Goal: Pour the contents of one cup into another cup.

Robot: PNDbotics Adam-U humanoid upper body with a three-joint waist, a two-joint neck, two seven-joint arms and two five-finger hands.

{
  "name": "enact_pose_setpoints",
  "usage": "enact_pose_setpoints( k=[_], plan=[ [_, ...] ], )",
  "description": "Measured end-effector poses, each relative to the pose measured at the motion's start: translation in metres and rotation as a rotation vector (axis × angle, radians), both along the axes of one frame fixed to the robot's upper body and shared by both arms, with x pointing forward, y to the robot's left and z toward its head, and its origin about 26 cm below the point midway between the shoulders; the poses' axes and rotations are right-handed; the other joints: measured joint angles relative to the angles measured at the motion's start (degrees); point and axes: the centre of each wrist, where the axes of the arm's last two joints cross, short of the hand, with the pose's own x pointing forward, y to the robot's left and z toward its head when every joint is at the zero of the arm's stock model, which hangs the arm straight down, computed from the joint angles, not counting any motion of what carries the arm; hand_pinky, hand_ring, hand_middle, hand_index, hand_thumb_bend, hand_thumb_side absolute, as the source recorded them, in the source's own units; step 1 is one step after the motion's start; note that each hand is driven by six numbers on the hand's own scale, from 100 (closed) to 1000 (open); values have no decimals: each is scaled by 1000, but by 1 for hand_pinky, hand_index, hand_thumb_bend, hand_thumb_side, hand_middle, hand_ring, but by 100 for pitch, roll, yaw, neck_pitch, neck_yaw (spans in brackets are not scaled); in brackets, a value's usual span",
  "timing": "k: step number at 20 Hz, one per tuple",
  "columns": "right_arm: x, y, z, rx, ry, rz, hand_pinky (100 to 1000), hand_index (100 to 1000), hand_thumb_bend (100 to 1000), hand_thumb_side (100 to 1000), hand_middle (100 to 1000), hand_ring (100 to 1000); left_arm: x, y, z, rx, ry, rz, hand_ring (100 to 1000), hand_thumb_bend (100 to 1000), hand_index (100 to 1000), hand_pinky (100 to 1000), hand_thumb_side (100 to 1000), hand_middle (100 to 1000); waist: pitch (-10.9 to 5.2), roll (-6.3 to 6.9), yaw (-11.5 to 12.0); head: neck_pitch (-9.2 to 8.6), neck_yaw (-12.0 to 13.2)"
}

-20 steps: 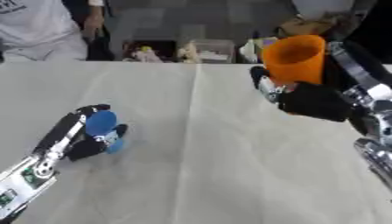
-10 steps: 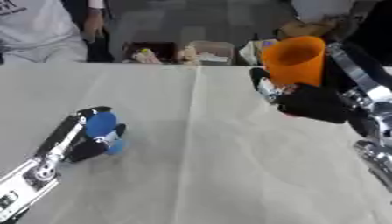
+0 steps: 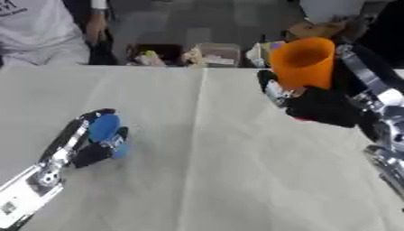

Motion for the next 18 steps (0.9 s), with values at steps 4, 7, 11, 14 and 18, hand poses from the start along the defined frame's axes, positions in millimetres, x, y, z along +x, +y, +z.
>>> enact_pose_setpoints(
  k=[4, 7, 11, 14, 18],
  plan=[
    [0, 0, 0, 1, 1, 0, 480, 579, 100, 264, 486, 483, 0, 0, 0, -35, 2, 1, 613, 100, 879, 351, 512, 699, 0, 1, -1, 0, -1],
    [0, 0, 0, 2, 2, 1, 479, 578, 100, 265, 485, 482, -1, 0, -1, -57, 3, 1, 611, 100, 875, 336, 485, 698, -1, 1, -2, 0, -1],
    [0, 0, 0, 2, 2, 1, 479, 577, 100, 264, 485, 482, -3, -2, -1, -85, 8, -5, 604, 100, 871, 315, 458, 696, -4, 2, -3, 1, -3],
    [0, 0, 0, 3, 2, 0, 479, 577, 100, 263, 485, 482, -4, -3, 0, -94, 7, -9, 597, 100, 867, 304, 426, 689, -10, 9, 1, 3, -4],
    [0, 0, 0, 3, 3, -1, 479, 577, 100, 262, 485, 483, -7, -6, 4, -100, -4, -15, 593, 100, 861, 300, 394, 684, -28, 17, 12, 12, -6]
  ],
)
